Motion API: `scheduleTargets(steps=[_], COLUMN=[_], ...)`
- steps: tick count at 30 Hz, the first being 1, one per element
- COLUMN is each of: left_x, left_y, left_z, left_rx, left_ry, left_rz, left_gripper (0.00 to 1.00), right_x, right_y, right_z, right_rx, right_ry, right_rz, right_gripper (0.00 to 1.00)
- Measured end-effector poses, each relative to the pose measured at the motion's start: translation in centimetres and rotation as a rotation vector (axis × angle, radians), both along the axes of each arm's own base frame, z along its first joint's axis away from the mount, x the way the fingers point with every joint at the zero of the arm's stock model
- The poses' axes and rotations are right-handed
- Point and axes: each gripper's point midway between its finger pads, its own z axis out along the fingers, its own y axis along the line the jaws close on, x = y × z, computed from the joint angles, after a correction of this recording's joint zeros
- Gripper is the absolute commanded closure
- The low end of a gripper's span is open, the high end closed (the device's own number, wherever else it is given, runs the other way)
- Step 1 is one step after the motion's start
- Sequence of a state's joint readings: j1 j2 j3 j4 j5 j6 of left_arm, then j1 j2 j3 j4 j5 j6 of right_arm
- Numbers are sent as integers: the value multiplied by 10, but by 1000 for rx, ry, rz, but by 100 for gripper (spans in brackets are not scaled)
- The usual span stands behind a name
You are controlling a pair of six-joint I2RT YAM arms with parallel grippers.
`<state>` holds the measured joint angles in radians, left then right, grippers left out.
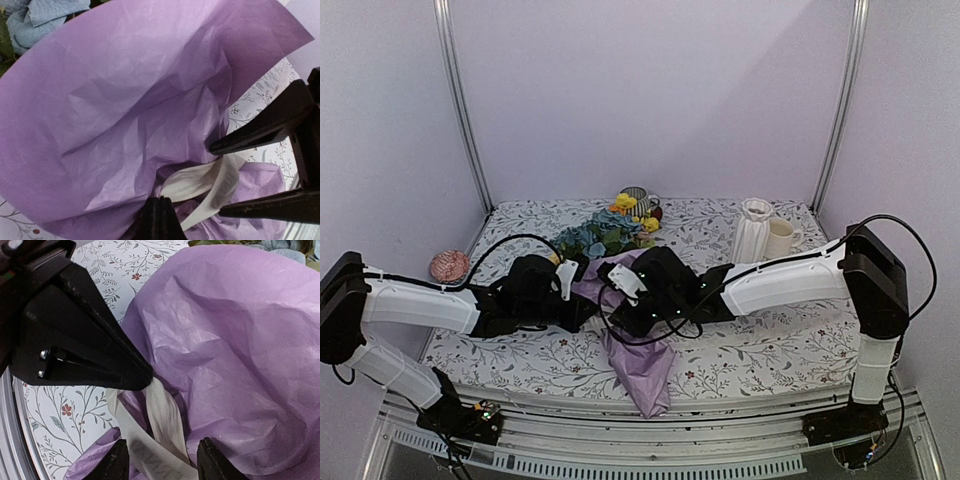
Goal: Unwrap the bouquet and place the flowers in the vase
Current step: Untie the half-tied ribbon from the folded wrapping paper.
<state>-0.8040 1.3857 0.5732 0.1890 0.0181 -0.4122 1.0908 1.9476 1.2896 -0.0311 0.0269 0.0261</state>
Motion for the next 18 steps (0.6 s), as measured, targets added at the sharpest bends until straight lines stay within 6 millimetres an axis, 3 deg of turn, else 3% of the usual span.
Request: scheduleTargets(steps=[3, 9, 14, 18], left_x=[0, 0, 0, 0], left_y=[0, 0, 0, 0], left_z=[0, 0, 0, 0], left_rx=[0, 0, 0, 0], left_ry=[0, 0, 0, 0], left_rz=[0, 0, 1, 0], left_gripper=[100, 100, 100, 100], right_x=[-2, -3, -4, -4], right_y=[-1, -3, -4, -5], right_z=[-2, -5, -7, -8], right_rx=[-14, -26, -37, -42], right_ry=[2, 6, 7, 8], right_rz=[5, 7, 12, 10], right_gripper=[69, 71, 96, 97])
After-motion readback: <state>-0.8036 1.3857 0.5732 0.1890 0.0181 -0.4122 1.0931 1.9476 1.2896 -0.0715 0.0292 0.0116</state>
